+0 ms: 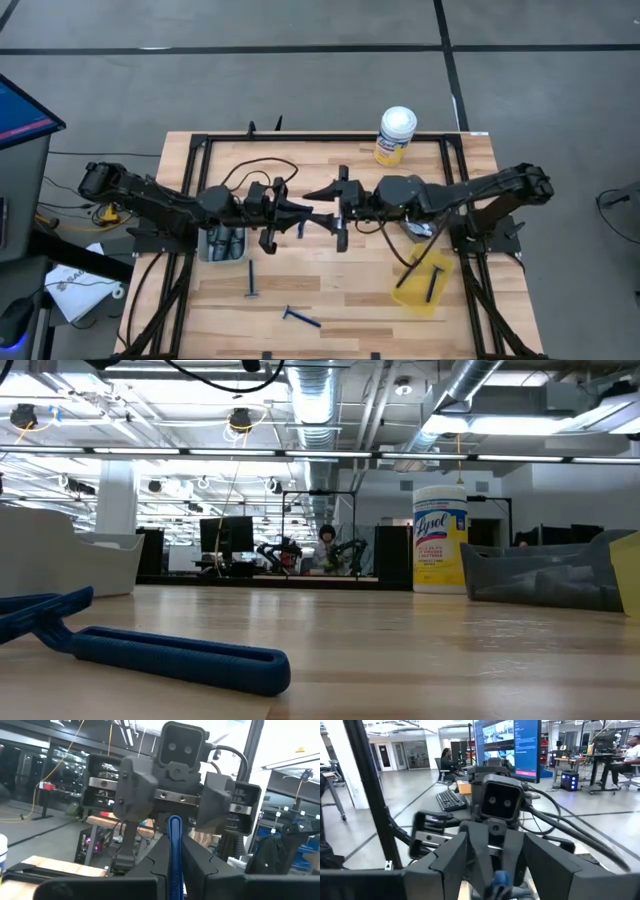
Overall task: Pick & Place Travel size toiletries
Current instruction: Put the blue razor into the yellow bin
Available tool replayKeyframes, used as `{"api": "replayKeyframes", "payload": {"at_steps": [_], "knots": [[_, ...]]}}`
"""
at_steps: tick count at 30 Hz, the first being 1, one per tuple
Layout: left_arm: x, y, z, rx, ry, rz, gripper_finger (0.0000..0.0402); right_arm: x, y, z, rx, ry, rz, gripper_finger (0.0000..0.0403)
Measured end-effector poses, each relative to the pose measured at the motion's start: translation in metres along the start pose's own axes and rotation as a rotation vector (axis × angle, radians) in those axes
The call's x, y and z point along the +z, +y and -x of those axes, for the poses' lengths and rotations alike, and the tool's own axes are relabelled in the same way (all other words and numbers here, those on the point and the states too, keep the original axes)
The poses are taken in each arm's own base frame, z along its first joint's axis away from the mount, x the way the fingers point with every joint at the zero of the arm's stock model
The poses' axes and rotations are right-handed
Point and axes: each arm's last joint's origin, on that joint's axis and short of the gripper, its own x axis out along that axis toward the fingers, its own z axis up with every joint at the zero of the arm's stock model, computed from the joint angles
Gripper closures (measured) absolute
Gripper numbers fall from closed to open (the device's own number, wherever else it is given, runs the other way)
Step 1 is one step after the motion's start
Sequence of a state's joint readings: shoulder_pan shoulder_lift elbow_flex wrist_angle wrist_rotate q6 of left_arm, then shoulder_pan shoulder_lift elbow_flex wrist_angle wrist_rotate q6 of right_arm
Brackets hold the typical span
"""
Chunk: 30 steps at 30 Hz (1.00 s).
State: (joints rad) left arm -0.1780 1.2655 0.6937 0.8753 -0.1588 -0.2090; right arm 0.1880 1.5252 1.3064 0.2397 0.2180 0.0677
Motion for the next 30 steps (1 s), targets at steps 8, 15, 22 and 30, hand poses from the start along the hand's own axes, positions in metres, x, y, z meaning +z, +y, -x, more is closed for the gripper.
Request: {"api": "replayKeyframes", "payload": {"at_steps": [8, 15, 22, 30], "knots": [[0.003, -0.001, 0.0, -0.004, -0.033, -0.041, 0.0384, 0.0, -0.005, 0.001, -0.01, 0.023, 0.002, 0.0214], [0.004, 0.0, 0.0, 0.003, -0.035, -0.047, 0.0384, 0.0, -0.007, 0.0, -0.011, 0.021, -0.006, 0.0221], [0.005, 0.005, -0.001, 0.017, -0.048, -0.052, 0.0384, 0.0, -0.01, -0.001, 0.004, 0.025, -0.006, 0.0258], [0.006, 0.005, -0.001, 0.016, -0.048, -0.054, 0.0383, -0.002, -0.011, -0.001, 0.004, 0.044, 0.006, 0.0324]]}}
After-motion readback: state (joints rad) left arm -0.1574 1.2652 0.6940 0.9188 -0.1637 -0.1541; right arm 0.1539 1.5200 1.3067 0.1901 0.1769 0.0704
